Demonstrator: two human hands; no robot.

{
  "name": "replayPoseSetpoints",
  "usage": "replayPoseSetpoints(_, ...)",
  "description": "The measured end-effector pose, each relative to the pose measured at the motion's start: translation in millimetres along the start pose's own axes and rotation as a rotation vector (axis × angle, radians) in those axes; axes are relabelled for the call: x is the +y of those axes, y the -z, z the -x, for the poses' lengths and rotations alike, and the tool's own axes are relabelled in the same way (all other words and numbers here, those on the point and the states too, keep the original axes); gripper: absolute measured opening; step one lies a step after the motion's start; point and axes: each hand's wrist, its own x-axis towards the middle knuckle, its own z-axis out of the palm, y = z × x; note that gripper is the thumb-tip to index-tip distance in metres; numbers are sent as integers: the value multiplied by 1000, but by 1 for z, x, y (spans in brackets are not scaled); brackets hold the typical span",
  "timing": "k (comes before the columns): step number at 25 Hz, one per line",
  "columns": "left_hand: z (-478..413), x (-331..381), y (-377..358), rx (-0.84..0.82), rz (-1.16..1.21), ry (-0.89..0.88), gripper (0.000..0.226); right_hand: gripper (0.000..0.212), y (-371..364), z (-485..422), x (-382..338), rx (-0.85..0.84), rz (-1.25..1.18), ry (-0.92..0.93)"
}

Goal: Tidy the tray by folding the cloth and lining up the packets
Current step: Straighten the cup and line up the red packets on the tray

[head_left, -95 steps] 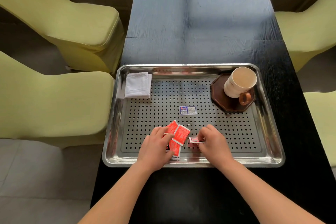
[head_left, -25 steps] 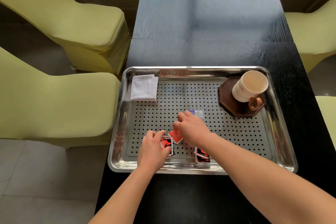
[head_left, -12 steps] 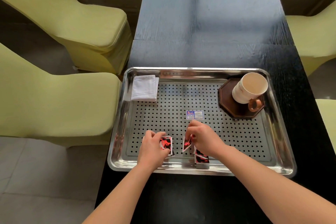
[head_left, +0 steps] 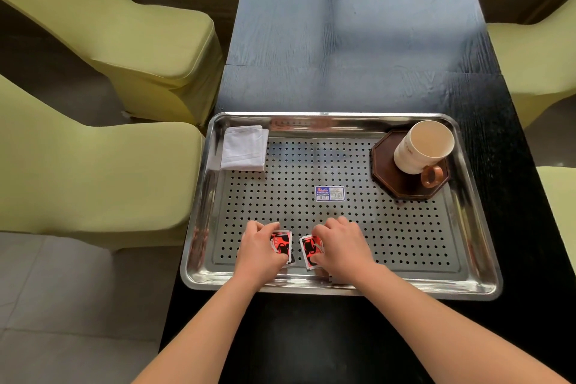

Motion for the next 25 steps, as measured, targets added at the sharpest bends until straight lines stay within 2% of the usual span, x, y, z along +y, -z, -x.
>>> replayPoseSetpoints(5, 0, -1, 3, -25, 15, 7, 78, 39, -4, 2, -8, 96, -51, -49)
replayPoseSetpoints(8, 1, -2, 3, -31, 55, 15, 74, 41, 4, 17, 16, 169, -170, -208)
replayPoseSetpoints(10, 1, -3, 2, -29, 90, 31, 70, 55, 5, 30, 33, 106, -250, -298)
replayPoseSetpoints(12, 2, -3, 1, -27, 108, 39, 67, 68, 5, 38, 37, -15, -267, -290)
replayPoseSetpoints(14, 4, -2, 1, -25, 111, 37, 65, 69, 4, 37, 32, -79, -241, -253)
replayPoseSetpoints(19, 4, -1, 2, -29, 139, 54, 62, 48, 2, 32, 20, -42, -275, -244)
replayPoseSetpoints(25, 4, -1, 0, -21, 164, 60, 60, 16, 18, 36, 29, 98, -528, -367)
